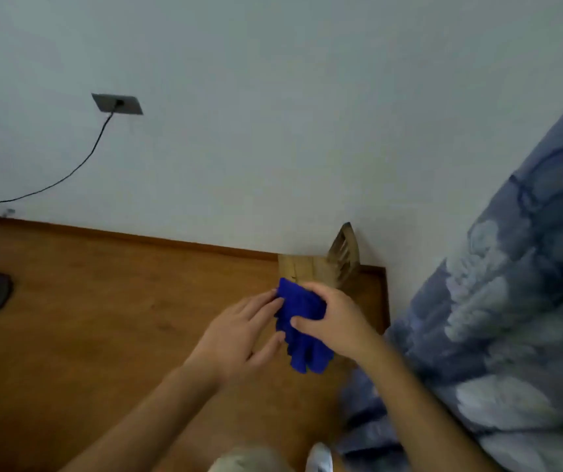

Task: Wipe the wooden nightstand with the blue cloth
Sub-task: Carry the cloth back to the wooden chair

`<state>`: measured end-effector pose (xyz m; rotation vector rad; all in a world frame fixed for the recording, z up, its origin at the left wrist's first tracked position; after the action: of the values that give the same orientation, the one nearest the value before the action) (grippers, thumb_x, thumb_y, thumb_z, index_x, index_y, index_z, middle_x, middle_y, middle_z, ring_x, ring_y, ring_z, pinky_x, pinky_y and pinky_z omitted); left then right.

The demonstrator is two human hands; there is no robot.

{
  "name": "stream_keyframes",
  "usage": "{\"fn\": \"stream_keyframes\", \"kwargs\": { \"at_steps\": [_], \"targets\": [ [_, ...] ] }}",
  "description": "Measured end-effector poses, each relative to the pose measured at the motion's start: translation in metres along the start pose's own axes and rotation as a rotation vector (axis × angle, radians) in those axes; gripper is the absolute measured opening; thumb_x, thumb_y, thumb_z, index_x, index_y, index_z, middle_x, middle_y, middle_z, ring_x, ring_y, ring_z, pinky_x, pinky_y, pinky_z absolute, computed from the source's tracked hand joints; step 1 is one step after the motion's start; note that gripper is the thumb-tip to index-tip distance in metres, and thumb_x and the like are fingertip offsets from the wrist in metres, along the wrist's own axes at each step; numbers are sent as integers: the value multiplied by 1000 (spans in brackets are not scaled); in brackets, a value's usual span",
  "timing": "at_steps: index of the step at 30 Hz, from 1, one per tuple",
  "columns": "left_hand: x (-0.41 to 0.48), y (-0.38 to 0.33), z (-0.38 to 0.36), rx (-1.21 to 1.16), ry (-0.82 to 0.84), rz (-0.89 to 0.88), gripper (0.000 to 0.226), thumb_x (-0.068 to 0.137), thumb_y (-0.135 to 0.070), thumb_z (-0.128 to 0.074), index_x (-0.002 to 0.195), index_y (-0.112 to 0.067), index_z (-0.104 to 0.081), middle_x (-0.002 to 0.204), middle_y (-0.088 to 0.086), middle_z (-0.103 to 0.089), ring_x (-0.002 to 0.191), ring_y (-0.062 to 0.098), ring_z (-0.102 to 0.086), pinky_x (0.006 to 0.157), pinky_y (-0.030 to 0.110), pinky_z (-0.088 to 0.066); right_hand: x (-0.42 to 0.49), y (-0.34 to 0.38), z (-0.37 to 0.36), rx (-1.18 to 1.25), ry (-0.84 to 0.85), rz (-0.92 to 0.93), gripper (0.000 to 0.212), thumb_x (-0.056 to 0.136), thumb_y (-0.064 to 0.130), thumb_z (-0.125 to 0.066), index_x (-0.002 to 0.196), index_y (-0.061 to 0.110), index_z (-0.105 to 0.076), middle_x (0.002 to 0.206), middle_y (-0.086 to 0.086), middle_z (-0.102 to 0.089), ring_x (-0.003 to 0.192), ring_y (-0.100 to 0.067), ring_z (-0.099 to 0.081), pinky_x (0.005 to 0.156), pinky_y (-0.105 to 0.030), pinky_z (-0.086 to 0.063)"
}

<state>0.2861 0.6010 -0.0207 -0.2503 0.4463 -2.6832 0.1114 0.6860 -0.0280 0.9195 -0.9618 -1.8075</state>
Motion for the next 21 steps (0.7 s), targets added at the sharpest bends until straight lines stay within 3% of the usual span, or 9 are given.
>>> {"fn": "stream_keyframes", "kwargs": {
  "at_steps": [3,6,9,12,15,21],
  "targets": [
    [34,19,7,-12,-3,28,60,102,-58,-30,148,-22,-47,154,-5,-46,136,11,-46,112,32,-40,41,6,11,-4,35,-12,49,87,31,-79,123,47,-51,111,27,-61,100,4,-63,76,-15,-53],
    [73,44,9,-33,6,37,62,102,-59,-25,148,-23,-47,153,-5,-46,137,9,-45,113,33,-39,88,4,22,-9,51,-32,53,87,31,-79,132,39,-53,113,26,-61,100,3,-64,76,-15,-53],
    [112,72,1,-79,25,29,61,103,-59,-25,149,-24,-45,154,-7,-45,137,6,-43,114,26,-34,135,-7,30,28,43,-77,55,86,31,-79,135,36,-53,118,23,-61,103,1,-63,77,-17,-54],
    [159,109,-14,-150,68,20,64,101,-62,-22,150,-24,-43,155,-9,-42,137,4,-40,113,24,-32,190,-26,34,56,5,-132,59,85,33,-81,137,36,-54,124,19,-63,107,-2,-64,89,-28,-58],
    [214,158,-30,-180,152,-9,70,99,-67,-15,152,-27,-37,157,-11,-37,140,3,-36,116,28,-34,248,-44,35,86,-44,-203,56,84,33,-81,135,34,-57,122,17,-65,104,-2,-66,89,-31,-60],
    [317,247,-50,-242,373,-114,78,95,-71,-9,156,-27,-29,160,-12,-31,144,6,-31,118,29,-30,343,-55,35,169,-193,-326,45,88,19,-78,127,28,-58,113,19,-64,91,18,-61,71,-8,-51]
  ]
}}
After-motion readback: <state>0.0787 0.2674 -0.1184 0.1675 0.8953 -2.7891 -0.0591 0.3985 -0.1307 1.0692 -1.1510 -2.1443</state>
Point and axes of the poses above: each hand's wrist, its own x-axis towards the middle knuckle, its own z-axis out of the back of the hand, y = z × x, the point moved 4 cm from there along x, towards the middle knuckle
